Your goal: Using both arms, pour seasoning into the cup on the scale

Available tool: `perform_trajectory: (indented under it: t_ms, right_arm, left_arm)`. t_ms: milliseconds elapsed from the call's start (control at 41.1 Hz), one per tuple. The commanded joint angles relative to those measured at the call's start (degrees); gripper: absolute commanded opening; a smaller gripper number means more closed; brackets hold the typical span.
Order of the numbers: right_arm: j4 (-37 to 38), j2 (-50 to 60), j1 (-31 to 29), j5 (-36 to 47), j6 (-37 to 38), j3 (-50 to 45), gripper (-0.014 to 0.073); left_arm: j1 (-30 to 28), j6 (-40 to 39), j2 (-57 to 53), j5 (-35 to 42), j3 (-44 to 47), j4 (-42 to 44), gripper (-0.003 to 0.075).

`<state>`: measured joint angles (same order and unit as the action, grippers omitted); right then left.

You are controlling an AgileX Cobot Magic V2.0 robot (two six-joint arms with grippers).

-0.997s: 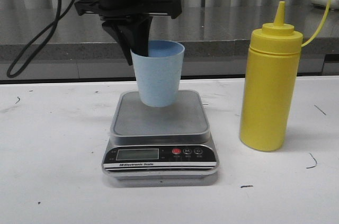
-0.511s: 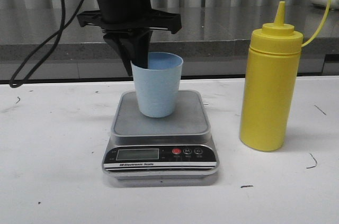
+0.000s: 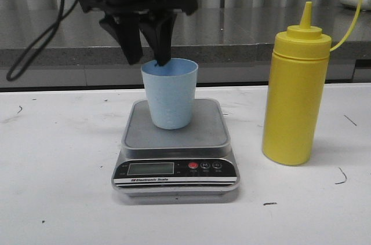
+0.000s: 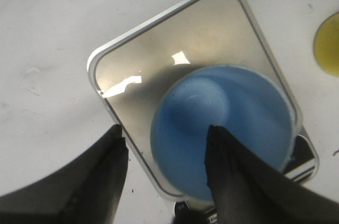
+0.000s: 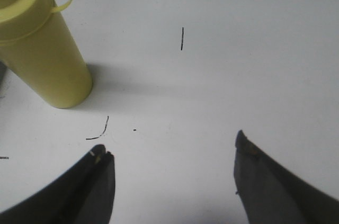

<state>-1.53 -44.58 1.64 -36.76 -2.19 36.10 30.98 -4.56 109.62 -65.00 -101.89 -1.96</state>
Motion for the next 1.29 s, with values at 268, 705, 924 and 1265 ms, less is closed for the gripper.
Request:
perform_trajectory:
  t_ms: [268,705,924,1265]
  right_arm:
    - [0.7,0.0,-0.2,3.1,-0.7,2.0,0.0503]
    - [0.7,0.0,-0.2,3.1,-0.7,2.0,0.0503]
    - [0.7,0.0,-0.2,3.1,-0.7,2.0,0.0503]
    - [0.7,0.0,-0.2,3.1,-0.7,2.0,0.0503]
  left_arm:
    - [-1.0,-0.4,-31.9,9.5,16.6,2.5,0.0347]
    - [-2.7,-0.4,-68.9,23.0,45.9,2.5,0.0347]
    - [-2.7,-0.2,-83.8,24.6,56.3,2.7,0.0347]
    - [-2.7,-0.2,-85.6,23.4,57.2,2.0,0.0347]
